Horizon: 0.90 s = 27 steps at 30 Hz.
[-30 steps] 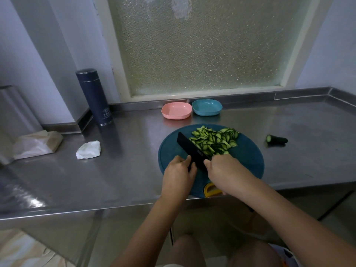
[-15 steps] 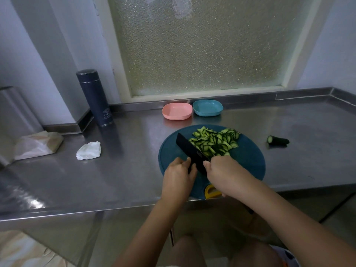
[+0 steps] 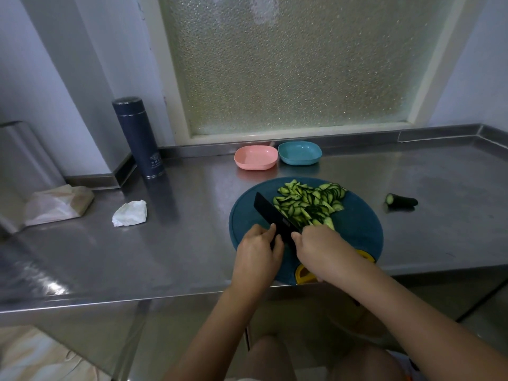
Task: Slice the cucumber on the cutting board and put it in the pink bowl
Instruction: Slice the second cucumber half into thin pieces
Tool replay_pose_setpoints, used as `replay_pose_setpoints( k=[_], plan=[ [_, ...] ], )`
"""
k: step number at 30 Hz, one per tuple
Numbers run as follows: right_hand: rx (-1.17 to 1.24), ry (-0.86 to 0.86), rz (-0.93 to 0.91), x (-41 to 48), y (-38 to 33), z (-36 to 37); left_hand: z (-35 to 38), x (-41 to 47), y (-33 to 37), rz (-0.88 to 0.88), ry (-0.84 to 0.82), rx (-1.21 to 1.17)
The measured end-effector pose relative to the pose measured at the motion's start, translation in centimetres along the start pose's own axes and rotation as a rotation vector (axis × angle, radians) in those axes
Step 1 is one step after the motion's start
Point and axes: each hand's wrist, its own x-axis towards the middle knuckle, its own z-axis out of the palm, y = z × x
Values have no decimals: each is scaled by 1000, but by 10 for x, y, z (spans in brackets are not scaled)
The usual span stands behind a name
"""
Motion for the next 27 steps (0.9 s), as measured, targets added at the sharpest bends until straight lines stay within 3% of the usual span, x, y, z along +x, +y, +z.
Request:
replay_pose_setpoints(
  k=[8, 21, 27],
  plan=[
    [34, 67, -53, -17, 3, -7, 0, 1, 1, 10, 10, 15],
    [163, -3, 26, -13, -3, -11, -1, 1, 0, 27, 22, 27],
    [88, -14, -9, -3, -6, -3, 0, 0, -2, 7, 31, 8]
  ],
)
